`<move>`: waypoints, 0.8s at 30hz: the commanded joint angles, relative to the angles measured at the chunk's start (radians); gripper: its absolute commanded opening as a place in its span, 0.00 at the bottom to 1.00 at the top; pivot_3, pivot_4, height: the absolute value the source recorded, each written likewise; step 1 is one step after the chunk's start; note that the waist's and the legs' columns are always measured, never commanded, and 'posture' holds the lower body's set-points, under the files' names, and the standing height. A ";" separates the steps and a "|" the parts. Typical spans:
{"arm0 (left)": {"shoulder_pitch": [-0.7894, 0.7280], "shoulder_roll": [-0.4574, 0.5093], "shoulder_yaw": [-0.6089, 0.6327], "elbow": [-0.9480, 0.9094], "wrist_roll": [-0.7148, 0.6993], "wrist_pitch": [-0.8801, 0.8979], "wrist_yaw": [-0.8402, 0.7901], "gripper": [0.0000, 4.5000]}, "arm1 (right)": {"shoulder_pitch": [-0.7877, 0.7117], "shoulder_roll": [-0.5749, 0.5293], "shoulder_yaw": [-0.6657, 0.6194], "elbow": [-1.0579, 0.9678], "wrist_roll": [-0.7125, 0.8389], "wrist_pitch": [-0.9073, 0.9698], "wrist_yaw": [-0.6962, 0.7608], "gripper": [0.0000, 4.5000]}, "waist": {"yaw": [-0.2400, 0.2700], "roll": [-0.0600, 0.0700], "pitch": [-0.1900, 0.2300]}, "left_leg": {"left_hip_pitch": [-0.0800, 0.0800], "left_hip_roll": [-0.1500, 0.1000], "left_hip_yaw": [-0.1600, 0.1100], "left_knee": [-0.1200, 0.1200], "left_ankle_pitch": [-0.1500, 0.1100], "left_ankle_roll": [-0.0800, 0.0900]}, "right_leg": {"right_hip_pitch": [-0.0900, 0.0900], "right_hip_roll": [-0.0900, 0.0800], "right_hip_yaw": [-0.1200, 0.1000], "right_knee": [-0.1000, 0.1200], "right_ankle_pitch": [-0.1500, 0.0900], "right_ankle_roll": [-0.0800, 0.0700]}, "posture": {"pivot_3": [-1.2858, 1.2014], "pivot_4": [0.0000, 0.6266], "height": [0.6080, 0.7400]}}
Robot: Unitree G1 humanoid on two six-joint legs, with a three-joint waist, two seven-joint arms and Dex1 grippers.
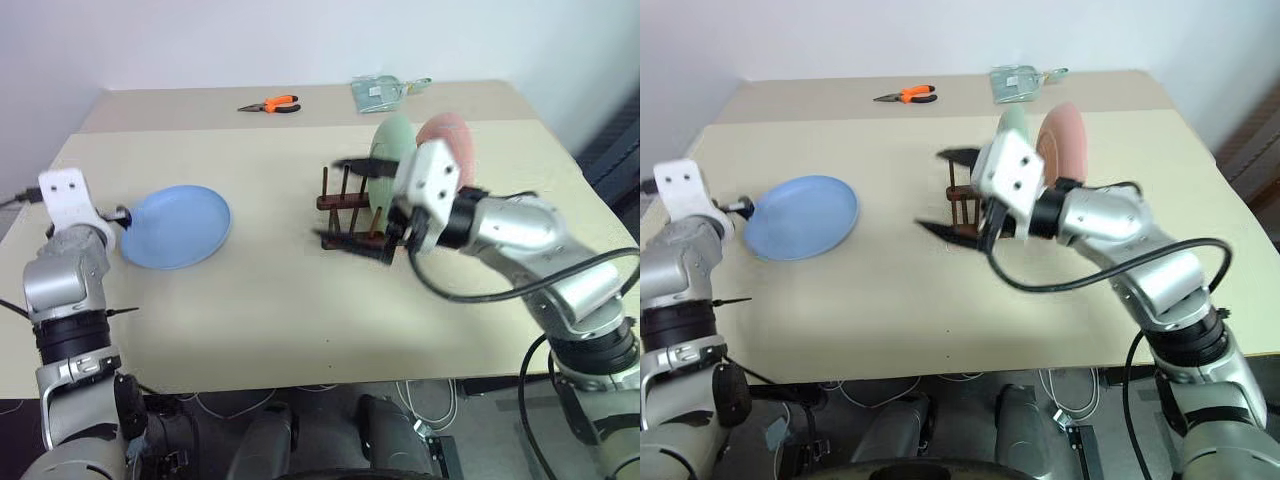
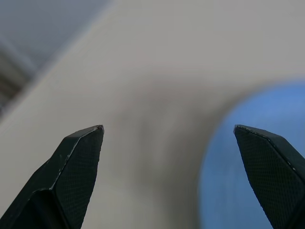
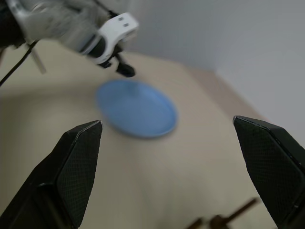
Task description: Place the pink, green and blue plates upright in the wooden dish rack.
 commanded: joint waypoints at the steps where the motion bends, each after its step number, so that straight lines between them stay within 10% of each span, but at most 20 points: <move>1: 0.011 -0.044 0.077 -0.071 -0.077 0.090 -0.014 1.00 | 0.022 0.015 0.068 -0.010 -0.102 -0.036 0.029 1.00 | 0.001 -0.002 0.000 | 0.000 0.000 0.000 0.000 0.000 -0.001 | 0.000 0.000 0.000 0.000 0.000 0.000 | 0.52 0.24 1.00; 11: -0.028 -0.142 0.234 -0.083 -0.209 0.069 0.006 0.01 | 0.051 0.036 0.072 0.042 -0.247 -0.085 0.063 1.00 | 0.002 -0.005 0.000 | 0.000 0.000 -0.001 0.000 0.001 -0.002 | -0.001 0.000 0.000 0.002 0.001 -0.001 | 0.52 0.24 1.00; 24: -0.263 -0.204 -0.075 -0.445 -0.293 0.087 -0.027 0.01 | -0.212 0.209 0.232 0.379 -0.640 -0.383 0.007 1.00 | -0.006 -0.010 0.002 | 0.000 0.000 0.001 -0.001 0.003 -0.006 | -0.002 0.000 0.000 0.000 0.002 -0.003 | 0.52 0.24 1.00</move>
